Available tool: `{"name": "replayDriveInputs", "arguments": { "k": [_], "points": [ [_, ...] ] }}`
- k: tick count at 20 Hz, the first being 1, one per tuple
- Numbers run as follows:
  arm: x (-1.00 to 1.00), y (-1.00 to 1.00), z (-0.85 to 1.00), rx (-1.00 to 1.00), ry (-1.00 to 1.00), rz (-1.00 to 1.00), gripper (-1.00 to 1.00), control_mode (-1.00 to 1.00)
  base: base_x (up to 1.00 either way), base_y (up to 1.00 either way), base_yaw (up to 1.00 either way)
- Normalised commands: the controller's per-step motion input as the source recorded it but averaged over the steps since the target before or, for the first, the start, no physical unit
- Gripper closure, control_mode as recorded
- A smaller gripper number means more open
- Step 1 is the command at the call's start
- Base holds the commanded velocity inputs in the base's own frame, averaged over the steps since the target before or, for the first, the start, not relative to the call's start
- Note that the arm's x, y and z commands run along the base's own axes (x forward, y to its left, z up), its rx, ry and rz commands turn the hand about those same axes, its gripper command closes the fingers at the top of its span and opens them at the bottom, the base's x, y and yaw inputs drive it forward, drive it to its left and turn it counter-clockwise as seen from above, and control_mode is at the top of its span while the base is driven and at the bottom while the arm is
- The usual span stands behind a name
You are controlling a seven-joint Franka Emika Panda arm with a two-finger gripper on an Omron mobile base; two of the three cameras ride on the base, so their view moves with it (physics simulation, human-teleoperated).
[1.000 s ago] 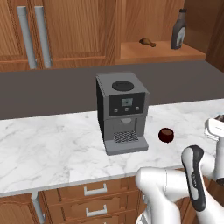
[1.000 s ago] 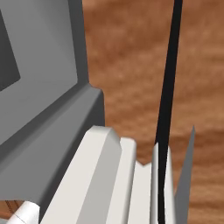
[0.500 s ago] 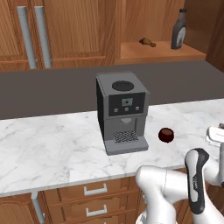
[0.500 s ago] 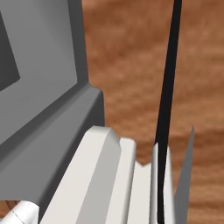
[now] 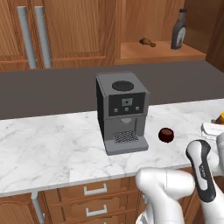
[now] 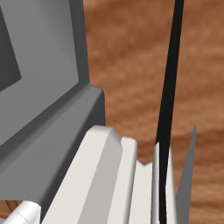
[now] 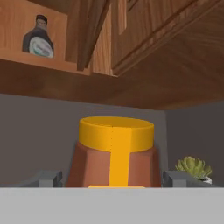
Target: Pick the syrup bottle and honey bottle from the cabinet and place them next to the mug.
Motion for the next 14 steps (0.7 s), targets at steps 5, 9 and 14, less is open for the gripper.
{"name": "replayDriveInputs", "arguments": {
  "k": [5,9,14],
  "points": [
    [0.97,0.2,-0.41,0.02,-0.04,0.1,1.0,-1.0,0.0,0.0,0.0],
    [0.7,0.24,-0.34,0.03,-0.05,0.09,1.0,-1.0,0.0,0.0,0.0],
    [0.22,0.01,-0.12,0.0,-0.02,0.02,1.0,-1.0,0.0,0.0,0.0]
  ]
}}
